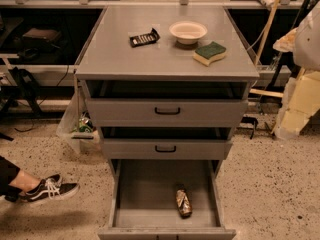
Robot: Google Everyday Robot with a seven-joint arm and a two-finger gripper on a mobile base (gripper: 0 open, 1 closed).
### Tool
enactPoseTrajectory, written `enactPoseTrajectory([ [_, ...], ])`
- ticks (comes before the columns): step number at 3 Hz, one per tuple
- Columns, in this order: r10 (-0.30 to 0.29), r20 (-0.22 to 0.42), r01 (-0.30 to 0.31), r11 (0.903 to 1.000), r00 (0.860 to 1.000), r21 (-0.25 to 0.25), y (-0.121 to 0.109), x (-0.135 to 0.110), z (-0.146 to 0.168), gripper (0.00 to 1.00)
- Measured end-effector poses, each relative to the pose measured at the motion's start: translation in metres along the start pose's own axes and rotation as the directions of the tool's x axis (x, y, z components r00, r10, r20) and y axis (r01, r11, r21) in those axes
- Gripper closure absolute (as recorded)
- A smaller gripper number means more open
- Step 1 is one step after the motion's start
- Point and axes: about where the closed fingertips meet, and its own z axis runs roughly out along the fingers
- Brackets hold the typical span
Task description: Pick orange can from bottom drawer and place on counter
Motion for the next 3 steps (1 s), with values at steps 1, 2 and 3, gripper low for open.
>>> enactPoseTrajectory([
  [1, 0.000, 0.000, 0.000, 1.0000, 1.000, 0.000, 0.000, 0.000, 0.000, 0.00],
  [2, -0.019, 0.014, 0.019, 0.9998, 1.000, -0.002, -0.001, 0.002, 0.020, 0.00],
  [3, -0.069, 0.088, 0.077, 0.9928, 0.994, -0.092, 0.013, -0.002, 0.106, 0.00],
])
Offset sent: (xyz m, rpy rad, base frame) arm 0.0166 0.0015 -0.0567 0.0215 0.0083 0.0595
